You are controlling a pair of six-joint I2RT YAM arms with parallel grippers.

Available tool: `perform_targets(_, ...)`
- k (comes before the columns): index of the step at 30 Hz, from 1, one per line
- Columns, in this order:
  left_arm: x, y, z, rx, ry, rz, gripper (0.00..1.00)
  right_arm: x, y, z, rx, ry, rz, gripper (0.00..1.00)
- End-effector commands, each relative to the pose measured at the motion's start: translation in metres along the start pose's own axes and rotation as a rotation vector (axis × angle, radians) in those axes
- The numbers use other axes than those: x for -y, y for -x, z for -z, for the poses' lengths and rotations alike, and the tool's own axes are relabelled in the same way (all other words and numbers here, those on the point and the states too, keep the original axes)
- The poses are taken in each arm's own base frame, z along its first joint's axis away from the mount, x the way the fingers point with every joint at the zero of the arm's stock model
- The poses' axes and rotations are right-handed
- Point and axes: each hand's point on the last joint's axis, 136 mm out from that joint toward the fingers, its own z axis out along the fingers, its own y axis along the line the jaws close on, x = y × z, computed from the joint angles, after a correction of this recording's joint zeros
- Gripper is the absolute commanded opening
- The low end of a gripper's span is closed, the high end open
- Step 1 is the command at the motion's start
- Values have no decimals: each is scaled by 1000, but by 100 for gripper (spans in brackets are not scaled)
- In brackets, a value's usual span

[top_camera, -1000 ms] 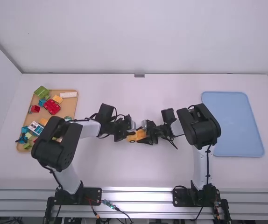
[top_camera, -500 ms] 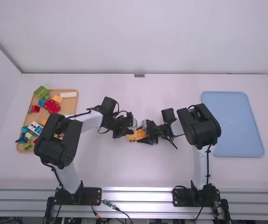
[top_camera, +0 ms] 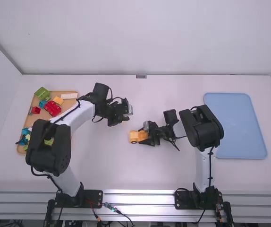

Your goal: Assemble lego blocks to make yellow taxi

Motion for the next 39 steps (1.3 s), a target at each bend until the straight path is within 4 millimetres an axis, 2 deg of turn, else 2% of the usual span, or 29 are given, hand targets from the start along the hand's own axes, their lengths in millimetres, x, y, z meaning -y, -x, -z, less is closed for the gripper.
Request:
perform_targets(1,-5,7,13,15,28,9,16,9,-12,1,-48,-42,-27,49)
perform_targets(6,-6,7,15,15,35,8,35,21,-15,2,-75,-97,-84,53)
perform_targets(7,-7,5,15,6,39,9,99,21,-15,1,-78,-96,-83,53)
perform_targets(10,-10,0,15,-26,59,38,99,20,-15,1,-77,-96,-77,58)
perform_targets(12,-14,-2,17,-38,76,56,99,21,-15,2,-78,-97,-82,71)
perform_targets(14,-14,-2,19,-51,85,51,99,21,-15,2,-77,-96,-81,79)
perform_targets(15,-14,-2,19,-52,86,51,99,20,-15,2,-77,-96,-82,80)
perform_targets(17,-19,-1,31,-73,133,80,99,20,-15,2,-77,-96,-82,89)
perform_targets(18,-22,2,36,-71,159,97,99,20,-15,2,-78,-97,-82,99)
perform_targets(20,-26,4,42,-75,190,111,99,21,-16,2,-78,-98,-81,99)
perform_targets(25,-51,12,92,-70,394,224,99,23,-18,5,-83,-110,-90,99)
perform_targets(28,-72,7,139,-53,578,341,99,31,-20,18,-92,-154,-195,99)
perform_targets(29,-76,3,148,-52,614,370,99,33,-21,21,-100,-163,-217,99)
perform_targets(32,-87,-22,192,-77,769,500,99,35,-23,40,-180,-210,-261,99)
perform_targets(33,-87,-22,192,-77,769,500,99,35,-23,40,-180,-210,-261,99)
perform_targets(34,-91,-35,206,-92,822,553,99,35,-23,48,-222,-230,-265,99)
perform_targets(36,-95,-53,224,-99,883,633,99,40,-19,60,-287,-282,-281,99)
perform_targets(39,-97,-71,238,-91,920,705,99,52,-8,80,-360,-403,-335,99)
